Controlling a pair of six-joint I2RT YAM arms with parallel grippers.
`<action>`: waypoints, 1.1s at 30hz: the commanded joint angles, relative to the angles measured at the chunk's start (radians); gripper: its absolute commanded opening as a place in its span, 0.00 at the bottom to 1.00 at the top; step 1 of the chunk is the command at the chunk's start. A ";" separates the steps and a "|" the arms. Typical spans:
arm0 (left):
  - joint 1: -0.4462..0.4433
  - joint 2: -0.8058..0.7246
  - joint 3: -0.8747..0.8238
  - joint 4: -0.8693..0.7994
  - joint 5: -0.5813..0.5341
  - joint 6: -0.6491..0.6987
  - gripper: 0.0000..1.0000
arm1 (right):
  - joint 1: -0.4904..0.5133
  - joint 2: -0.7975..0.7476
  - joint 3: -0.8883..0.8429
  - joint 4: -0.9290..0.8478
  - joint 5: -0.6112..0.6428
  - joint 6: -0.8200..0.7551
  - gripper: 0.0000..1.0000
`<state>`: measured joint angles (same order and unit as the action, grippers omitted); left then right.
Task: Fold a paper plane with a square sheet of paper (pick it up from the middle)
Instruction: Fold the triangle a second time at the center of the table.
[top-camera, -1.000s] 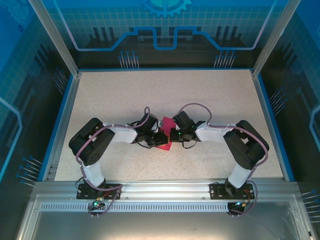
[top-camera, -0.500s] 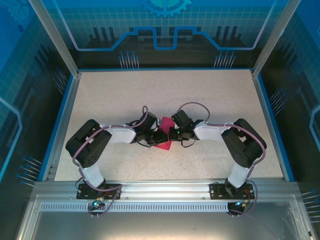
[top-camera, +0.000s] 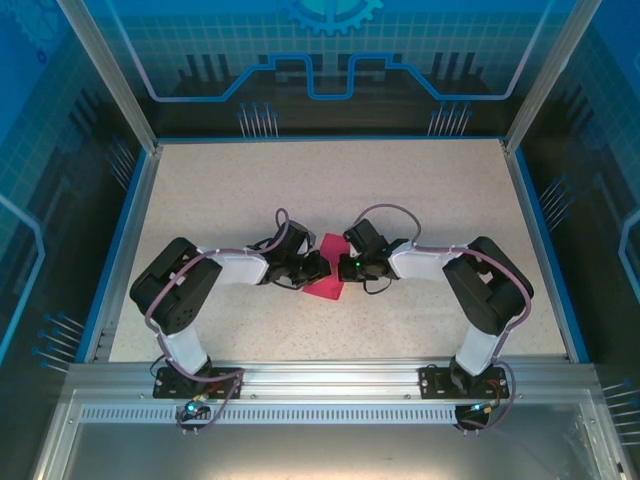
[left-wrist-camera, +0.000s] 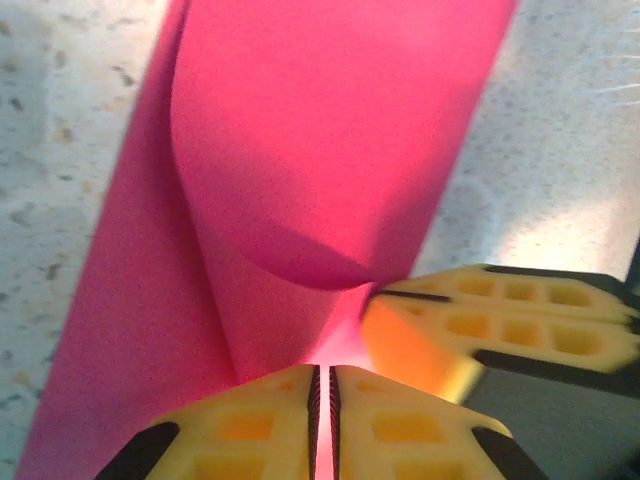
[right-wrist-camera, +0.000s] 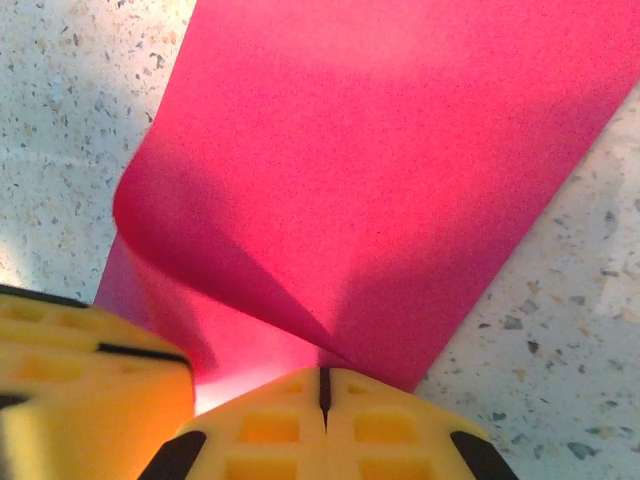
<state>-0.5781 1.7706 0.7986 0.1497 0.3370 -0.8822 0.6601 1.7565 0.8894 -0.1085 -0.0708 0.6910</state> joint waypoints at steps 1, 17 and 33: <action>0.002 0.027 0.033 -0.050 -0.059 0.011 0.11 | -0.008 0.048 -0.035 -0.045 -0.004 -0.016 0.00; -0.011 0.023 -0.023 -0.141 -0.170 -0.054 0.09 | 0.018 -0.132 -0.025 -0.011 -0.167 -0.058 0.00; -0.015 0.007 -0.048 -0.127 -0.161 -0.105 0.08 | 0.087 -0.086 -0.081 0.019 -0.159 0.003 0.00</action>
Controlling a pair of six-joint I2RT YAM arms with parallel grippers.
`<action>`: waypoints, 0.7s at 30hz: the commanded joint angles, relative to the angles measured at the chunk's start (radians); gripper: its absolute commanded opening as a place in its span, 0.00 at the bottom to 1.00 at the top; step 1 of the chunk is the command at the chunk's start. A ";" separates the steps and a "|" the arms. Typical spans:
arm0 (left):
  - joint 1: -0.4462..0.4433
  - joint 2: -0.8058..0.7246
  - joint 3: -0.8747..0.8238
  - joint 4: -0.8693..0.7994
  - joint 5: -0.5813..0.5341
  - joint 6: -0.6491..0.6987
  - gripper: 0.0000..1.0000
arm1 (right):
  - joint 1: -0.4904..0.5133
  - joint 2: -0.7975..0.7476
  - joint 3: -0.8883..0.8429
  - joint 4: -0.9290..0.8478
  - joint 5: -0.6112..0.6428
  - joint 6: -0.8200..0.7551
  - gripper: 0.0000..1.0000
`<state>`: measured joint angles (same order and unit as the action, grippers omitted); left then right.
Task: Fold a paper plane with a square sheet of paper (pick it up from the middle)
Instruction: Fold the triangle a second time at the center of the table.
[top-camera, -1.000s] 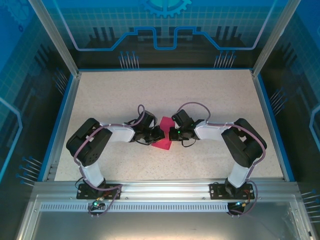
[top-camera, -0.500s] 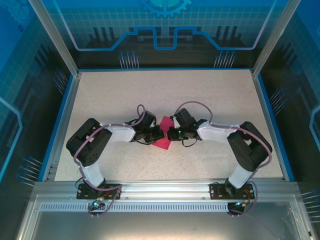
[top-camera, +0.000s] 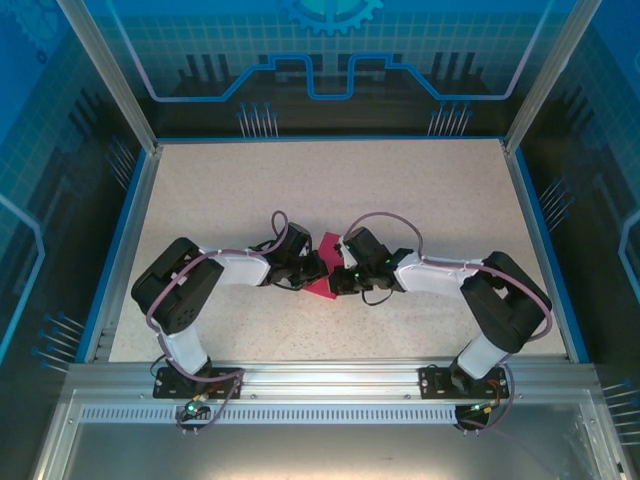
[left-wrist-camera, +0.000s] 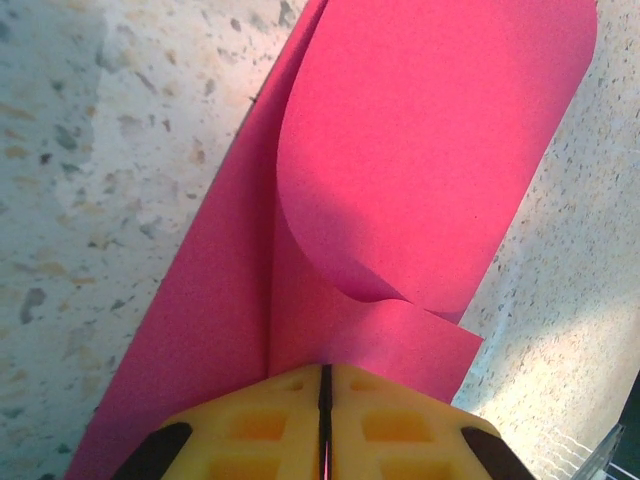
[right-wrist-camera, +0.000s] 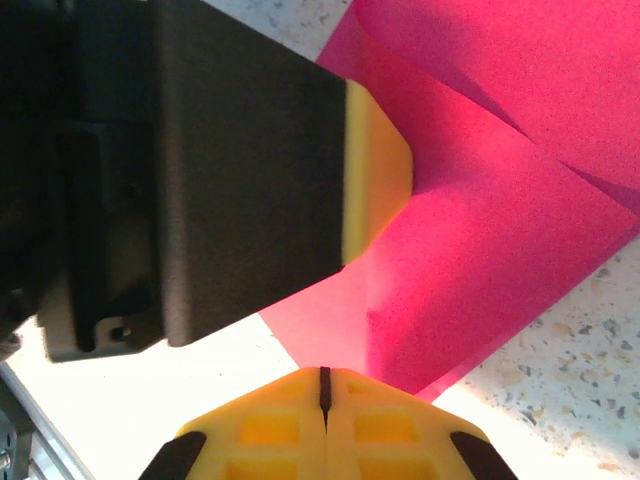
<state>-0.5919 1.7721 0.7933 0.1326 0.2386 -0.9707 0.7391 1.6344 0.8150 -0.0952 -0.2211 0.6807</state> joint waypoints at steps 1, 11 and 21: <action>-0.001 0.004 -0.042 -0.111 -0.062 -0.016 0.08 | 0.008 0.044 -0.007 0.005 -0.005 0.015 0.00; -0.002 0.004 -0.045 -0.110 -0.061 -0.020 0.08 | 0.008 0.062 -0.022 -0.040 -0.003 0.015 0.00; -0.001 0.001 -0.047 -0.110 -0.059 -0.023 0.08 | 0.016 0.016 -0.020 -0.002 -0.051 0.008 0.00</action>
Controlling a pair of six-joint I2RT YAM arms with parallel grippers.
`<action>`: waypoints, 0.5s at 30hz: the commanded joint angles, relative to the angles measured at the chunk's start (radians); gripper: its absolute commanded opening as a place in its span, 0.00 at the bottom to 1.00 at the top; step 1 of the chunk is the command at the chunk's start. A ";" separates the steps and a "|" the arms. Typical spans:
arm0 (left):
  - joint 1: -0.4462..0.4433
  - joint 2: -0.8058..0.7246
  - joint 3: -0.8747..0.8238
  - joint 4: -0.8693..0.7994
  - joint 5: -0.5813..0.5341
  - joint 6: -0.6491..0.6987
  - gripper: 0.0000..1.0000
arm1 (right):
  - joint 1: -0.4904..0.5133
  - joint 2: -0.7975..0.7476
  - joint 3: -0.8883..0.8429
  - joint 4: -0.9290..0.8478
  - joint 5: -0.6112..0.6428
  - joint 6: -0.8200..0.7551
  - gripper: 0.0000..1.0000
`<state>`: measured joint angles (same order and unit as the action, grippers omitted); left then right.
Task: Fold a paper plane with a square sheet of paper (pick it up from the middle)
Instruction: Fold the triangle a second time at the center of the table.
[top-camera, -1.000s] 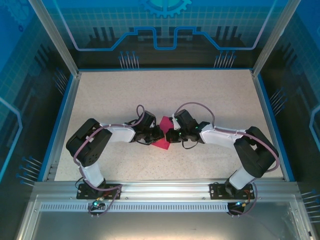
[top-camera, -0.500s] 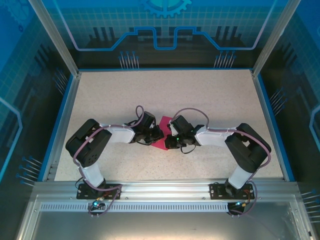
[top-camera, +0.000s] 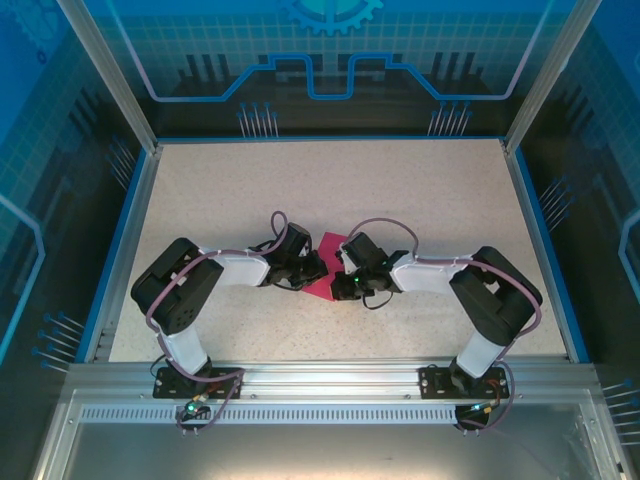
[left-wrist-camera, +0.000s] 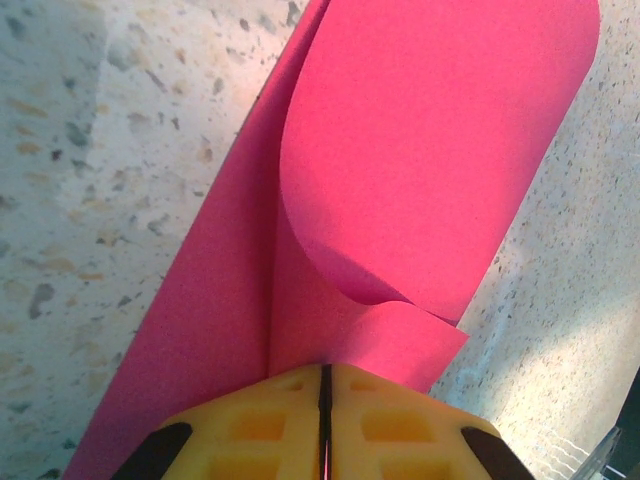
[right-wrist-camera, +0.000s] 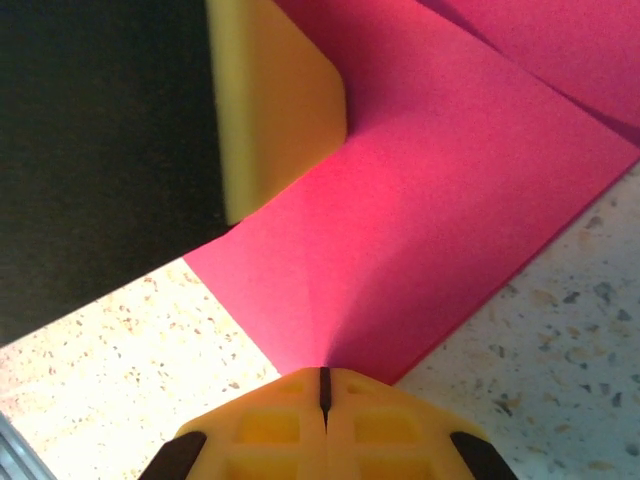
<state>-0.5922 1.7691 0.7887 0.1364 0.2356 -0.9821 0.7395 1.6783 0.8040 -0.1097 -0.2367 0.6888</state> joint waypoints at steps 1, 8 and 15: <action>-0.001 0.003 -0.043 -0.112 -0.055 -0.010 0.08 | 0.017 -0.025 -0.009 0.016 -0.037 0.000 0.00; -0.001 0.003 -0.044 -0.111 -0.052 -0.012 0.08 | 0.022 0.034 -0.007 0.016 -0.031 0.011 0.00; -0.001 0.002 -0.043 -0.111 -0.053 -0.012 0.08 | 0.020 0.049 -0.034 -0.032 -0.014 0.012 0.00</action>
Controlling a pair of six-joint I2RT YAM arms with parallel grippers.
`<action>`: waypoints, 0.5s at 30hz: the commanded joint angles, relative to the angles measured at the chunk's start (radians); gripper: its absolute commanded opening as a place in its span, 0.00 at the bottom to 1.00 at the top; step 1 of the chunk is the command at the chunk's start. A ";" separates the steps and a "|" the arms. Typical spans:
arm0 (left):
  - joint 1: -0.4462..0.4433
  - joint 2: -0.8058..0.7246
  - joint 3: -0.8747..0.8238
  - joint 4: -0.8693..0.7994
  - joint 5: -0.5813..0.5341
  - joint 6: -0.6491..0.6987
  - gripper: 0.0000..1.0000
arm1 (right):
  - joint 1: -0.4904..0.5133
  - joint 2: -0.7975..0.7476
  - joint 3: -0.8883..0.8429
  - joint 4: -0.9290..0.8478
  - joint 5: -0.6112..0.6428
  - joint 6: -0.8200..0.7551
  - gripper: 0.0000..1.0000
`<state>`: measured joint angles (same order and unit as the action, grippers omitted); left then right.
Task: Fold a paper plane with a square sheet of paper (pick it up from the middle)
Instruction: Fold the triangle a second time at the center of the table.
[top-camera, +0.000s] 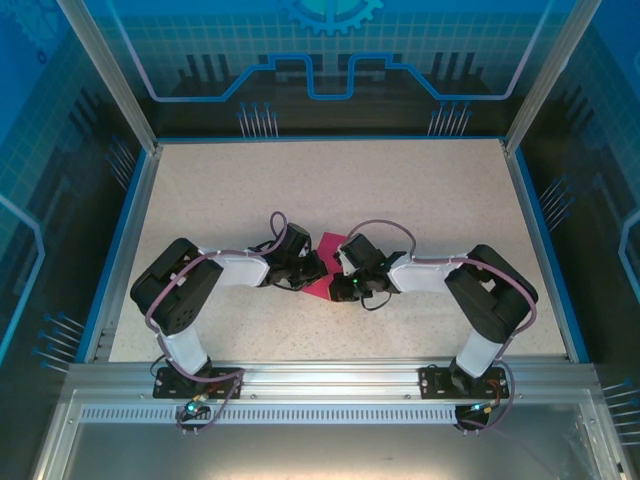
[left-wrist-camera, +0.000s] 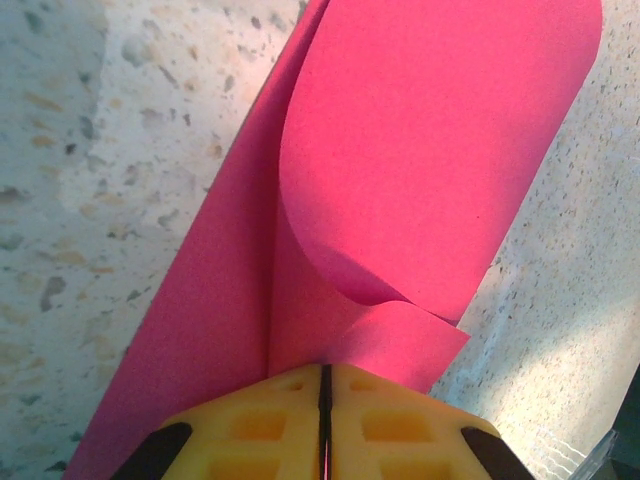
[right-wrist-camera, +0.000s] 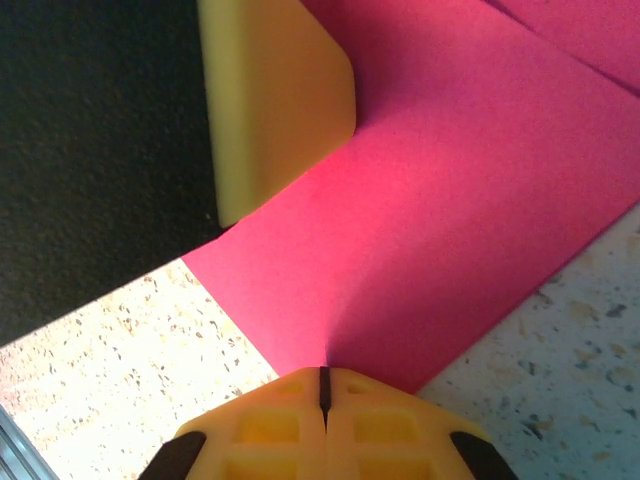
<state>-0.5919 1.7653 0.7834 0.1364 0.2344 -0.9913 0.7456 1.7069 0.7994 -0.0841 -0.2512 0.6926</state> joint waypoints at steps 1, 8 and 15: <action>-0.002 0.005 -0.039 -0.110 -0.052 -0.004 0.08 | 0.014 0.015 -0.031 -0.066 0.001 0.008 0.00; -0.001 0.006 -0.041 -0.106 -0.050 -0.006 0.08 | 0.018 -0.081 -0.023 -0.076 -0.016 -0.003 0.00; -0.001 0.009 -0.040 -0.102 -0.046 -0.007 0.08 | 0.029 -0.002 -0.014 -0.065 -0.019 0.002 0.00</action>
<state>-0.5919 1.7641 0.7826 0.1375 0.2325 -0.9955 0.7551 1.6760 0.7788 -0.1226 -0.2527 0.6922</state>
